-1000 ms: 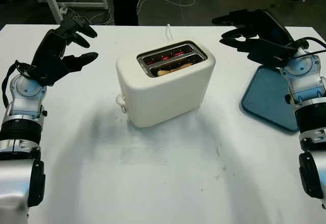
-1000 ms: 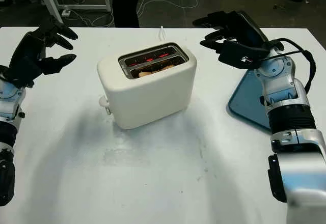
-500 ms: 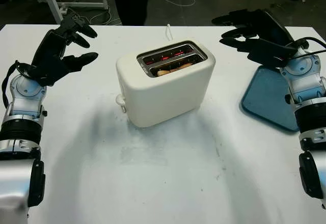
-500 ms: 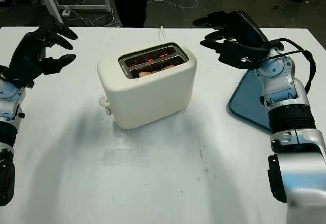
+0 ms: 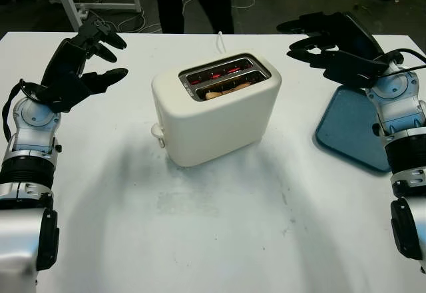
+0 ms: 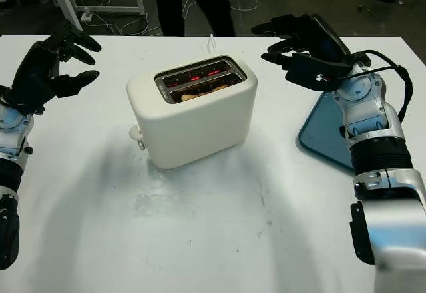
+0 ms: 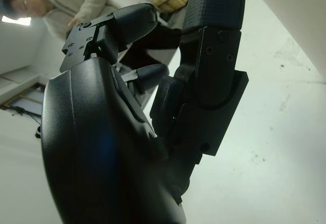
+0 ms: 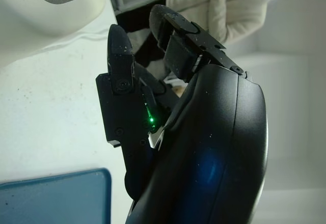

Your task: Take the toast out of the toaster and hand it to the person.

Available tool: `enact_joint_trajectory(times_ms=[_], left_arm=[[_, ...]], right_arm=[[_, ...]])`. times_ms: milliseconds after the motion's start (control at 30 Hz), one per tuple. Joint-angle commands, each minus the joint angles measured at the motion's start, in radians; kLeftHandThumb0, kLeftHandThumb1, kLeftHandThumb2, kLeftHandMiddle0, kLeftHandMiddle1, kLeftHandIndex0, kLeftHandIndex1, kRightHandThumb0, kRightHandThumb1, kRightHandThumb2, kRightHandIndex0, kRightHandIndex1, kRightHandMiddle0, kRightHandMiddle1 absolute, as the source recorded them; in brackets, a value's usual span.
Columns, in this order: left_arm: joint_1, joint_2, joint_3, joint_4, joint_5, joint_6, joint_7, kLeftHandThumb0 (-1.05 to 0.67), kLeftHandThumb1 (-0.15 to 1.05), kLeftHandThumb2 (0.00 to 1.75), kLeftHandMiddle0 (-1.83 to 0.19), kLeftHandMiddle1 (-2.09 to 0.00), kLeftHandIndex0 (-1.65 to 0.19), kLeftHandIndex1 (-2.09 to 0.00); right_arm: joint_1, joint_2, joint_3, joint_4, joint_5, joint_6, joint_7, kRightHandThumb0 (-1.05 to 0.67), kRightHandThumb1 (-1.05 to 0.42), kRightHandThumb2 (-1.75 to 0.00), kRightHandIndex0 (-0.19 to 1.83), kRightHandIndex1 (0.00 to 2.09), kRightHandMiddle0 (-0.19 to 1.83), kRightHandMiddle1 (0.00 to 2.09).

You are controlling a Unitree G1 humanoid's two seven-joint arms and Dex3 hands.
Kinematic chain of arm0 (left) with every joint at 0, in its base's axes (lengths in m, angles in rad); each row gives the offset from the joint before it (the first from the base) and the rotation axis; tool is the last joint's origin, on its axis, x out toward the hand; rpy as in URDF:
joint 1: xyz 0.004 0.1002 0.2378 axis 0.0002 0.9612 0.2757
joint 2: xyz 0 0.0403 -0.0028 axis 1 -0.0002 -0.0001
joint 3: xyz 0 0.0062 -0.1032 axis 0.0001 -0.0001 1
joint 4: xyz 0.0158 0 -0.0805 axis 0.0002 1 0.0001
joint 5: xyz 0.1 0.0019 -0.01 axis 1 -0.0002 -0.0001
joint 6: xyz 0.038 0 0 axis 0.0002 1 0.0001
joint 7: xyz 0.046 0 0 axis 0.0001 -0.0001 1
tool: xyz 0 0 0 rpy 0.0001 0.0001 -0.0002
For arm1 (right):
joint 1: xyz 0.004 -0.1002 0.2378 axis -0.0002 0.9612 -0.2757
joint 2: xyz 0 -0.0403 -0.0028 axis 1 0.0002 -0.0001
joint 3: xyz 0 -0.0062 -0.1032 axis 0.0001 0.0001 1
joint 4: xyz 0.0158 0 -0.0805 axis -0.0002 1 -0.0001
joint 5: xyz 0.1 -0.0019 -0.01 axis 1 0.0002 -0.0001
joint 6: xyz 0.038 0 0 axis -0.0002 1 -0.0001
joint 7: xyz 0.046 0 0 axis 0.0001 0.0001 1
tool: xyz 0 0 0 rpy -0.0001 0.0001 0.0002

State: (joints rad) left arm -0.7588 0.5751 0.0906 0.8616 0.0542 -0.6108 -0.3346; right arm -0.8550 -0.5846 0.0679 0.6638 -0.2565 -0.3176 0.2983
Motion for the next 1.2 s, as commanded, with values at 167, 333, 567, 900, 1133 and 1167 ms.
enact_joint_trajectory(times_ms=[167, 333, 567, 900, 1133, 1167], left_arm=[[-0.016, -0.001, -0.003, 0.001, 0.003, -0.006, 0.006, -1.05, 0.92, 0.28, -0.05, -1.64, -0.09, -1.5], [-0.017, -0.002, 0.0, 0.003, -0.004, -0.008, -0.002, -1.05, 0.92, 0.27, -0.05, -1.64, -0.09, -1.5], [-0.017, -0.001, 0.0, 0.001, -0.001, -0.004, 0.0, -1.05, 0.92, 0.26, -0.06, -1.64, -0.1, -1.49], [-0.017, -0.002, 0.0, 0.0, -0.001, -0.004, 0.0, -1.05, 0.92, 0.26, -0.06, -1.63, -0.1, -1.48], [-0.021, -0.008, 0.006, 0.004, -0.019, 0.0, -0.017, -1.05, 0.92, 0.25, -0.07, -1.63, -0.12, -1.48], [-0.022, -0.008, 0.006, 0.005, -0.019, -0.001, -0.019, -1.05, 0.92, 0.24, -0.07, -1.62, -0.12, -1.48]], right_arm=[[-0.003, -0.004, -0.008, 0.003, 0.011, -0.007, 0.003, -0.38, -0.92, -0.24, 0.96, 0.01, 0.76, 0.0], [-0.004, -0.003, -0.006, 0.004, 0.006, -0.009, -0.001, -0.4, -0.92, -0.24, 0.96, 0.0, 0.77, 0.0], [-0.003, -0.004, -0.005, 0.0, 0.005, -0.006, 0.0, -0.38, -0.92, -0.24, 0.96, 0.0, 0.76, 0.0], [-0.004, -0.004, -0.007, 0.0, 0.01, 0.0, 0.006, -0.37, -0.92, -0.24, 0.95, 0.0, 0.76, 0.0], [-0.008, -0.007, -0.004, 0.009, 0.005, -0.012, 0.003, -0.37, -0.92, -0.23, 0.96, 0.01, 0.76, 0.0], [-0.008, -0.007, -0.004, 0.008, 0.004, -0.01, 0.003, -0.38, -0.92, -0.23, 0.96, 0.01, 0.76, 0.0]])
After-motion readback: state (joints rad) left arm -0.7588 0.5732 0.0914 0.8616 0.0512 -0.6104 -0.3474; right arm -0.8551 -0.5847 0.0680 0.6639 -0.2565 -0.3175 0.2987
